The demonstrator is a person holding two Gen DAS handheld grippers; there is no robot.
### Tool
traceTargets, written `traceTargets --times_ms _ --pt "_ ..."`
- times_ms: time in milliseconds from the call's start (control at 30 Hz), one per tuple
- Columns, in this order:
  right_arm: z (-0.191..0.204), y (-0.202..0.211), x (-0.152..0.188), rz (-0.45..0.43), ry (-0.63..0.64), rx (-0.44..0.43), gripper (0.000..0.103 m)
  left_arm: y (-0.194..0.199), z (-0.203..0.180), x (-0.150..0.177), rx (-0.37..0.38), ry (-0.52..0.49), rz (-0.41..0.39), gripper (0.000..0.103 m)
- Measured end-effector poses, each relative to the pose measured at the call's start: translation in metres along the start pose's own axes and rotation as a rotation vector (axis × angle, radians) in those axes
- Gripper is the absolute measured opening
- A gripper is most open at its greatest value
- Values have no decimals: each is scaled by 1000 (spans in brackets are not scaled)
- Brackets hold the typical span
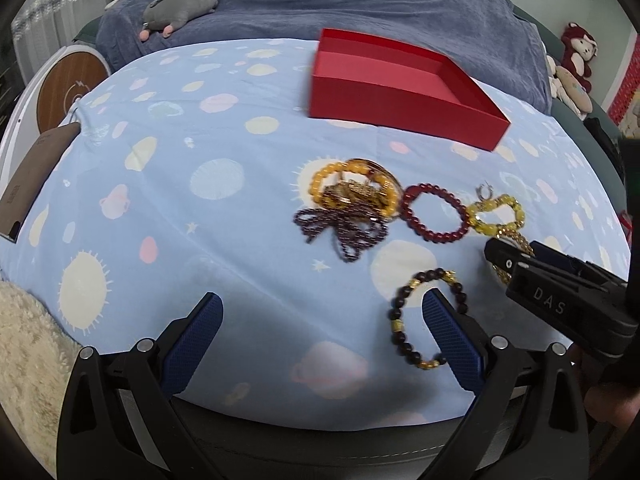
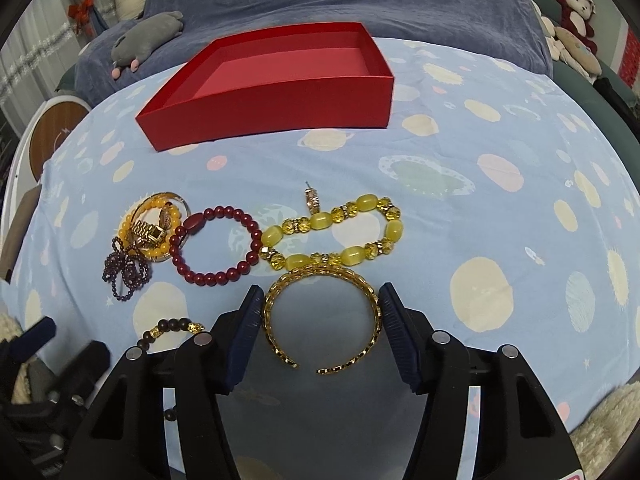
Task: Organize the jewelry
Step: 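Grasp the black-and-gold bead bracelet with the left tool while the right tool grasps the gold bangle, then carry both bracelets into the red tray and open both tools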
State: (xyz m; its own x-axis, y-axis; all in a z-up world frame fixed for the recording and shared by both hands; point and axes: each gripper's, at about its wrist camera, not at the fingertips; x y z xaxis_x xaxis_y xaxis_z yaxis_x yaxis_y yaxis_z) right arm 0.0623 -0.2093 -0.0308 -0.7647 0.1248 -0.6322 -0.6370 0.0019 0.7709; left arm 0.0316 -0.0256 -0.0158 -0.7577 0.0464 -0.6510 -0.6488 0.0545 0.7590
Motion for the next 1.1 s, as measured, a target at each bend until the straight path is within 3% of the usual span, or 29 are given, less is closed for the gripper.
traceTargets --times_ms 133,200,433,533,600,633,900,1100 --pt "-5 4 -3 -5 -7 -3 57 -15 -14 0 15 -18 34 91" --pt "-6 6 -5 -7 -11 -8 57 -23 -19 0 21 -36 51 79" --pt "-3 5 -10 -10 -2 -14 57 -25 -25 1 -7 -65 19 55" --pt "-1 4 -11 -4 -5 -19 57 -23 -25 1 7 -63 5 37" --pt "1 4 -11 -3 -1 -20 57 -22 -25 0 24 -61 0 16" --pt "2 5 -11 -3 1 -21 57 -22 -25 0 41 -62 0 10" --pt "4 14 -16 -14 6 -35 57 -9 -14 -11 101 -6 -22 8" --pt "7 25 -38 -48 9 -68 57 9 10 -38 123 75 -63 8"
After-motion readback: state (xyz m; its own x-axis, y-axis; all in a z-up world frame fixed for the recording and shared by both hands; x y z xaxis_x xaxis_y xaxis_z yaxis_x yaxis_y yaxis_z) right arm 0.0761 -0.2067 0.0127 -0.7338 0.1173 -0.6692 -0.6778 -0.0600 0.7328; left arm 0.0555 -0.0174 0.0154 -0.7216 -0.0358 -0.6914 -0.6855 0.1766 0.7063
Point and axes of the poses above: each gripper's, at about its wrist camera, not at the fingertips, and y roughly against the way its jaws point, z to its left, x to its underside, and after that the axes turned 9 degrees about -z, right-handed
